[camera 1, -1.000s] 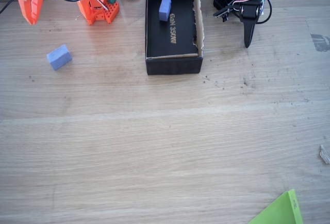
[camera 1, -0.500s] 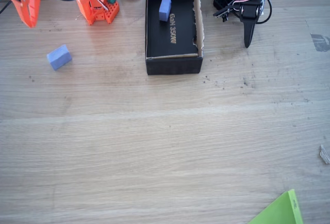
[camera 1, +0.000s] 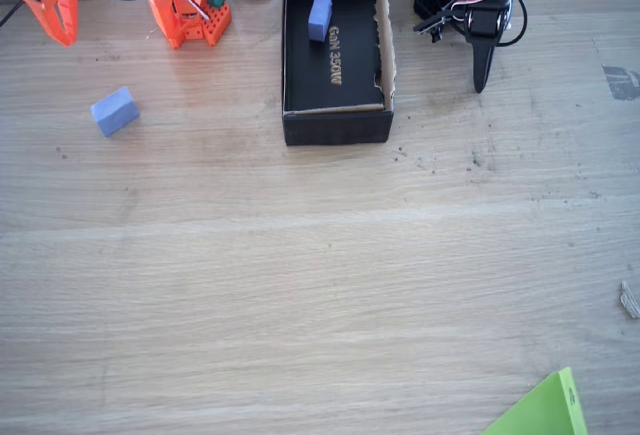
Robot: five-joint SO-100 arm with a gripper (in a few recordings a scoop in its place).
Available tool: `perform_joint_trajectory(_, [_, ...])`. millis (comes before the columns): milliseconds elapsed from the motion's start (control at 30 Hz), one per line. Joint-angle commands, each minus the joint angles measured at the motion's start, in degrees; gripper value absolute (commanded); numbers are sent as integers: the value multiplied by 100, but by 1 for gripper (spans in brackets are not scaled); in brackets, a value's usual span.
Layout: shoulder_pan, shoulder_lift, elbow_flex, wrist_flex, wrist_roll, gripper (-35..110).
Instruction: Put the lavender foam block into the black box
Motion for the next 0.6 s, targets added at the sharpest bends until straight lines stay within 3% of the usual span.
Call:
perform_joint_trajectory(0, [-62,-70,-404,246,229,0])
perform_joint_trajectory(567, [-668,-299,-782,826,1072,0])
